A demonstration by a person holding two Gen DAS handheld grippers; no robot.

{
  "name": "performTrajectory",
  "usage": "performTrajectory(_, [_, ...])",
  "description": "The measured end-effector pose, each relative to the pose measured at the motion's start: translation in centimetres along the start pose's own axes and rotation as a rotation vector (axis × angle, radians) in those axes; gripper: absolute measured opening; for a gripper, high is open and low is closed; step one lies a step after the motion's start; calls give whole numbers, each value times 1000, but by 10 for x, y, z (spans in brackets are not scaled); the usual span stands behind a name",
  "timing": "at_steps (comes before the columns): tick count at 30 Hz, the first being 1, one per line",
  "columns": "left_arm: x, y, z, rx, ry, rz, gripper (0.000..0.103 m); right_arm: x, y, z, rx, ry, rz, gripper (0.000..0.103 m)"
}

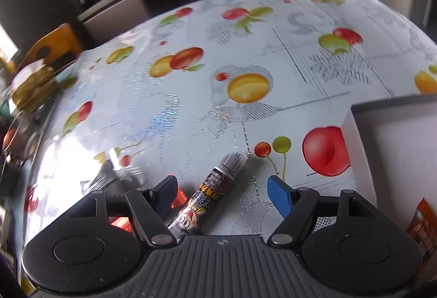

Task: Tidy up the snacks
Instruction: 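Grasp the brown-and-white tube snack with the right gripper while the left holds the candy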

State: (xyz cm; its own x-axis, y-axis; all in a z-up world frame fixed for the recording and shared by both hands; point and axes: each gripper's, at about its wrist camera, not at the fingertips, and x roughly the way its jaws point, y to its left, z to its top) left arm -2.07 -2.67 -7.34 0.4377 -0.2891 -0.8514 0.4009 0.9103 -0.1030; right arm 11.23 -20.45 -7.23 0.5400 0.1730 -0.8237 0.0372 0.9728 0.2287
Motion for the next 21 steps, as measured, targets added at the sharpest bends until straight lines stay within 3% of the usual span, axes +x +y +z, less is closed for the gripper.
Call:
performTrajectory(13, [-4,18,-1,-23,-27,-15,13,22,21,-2,-92,22,-92,63])
performTrajectory(21, [-3,26,1,-45,-37,-9,13,24,37,-9,-236,15,-107,44])
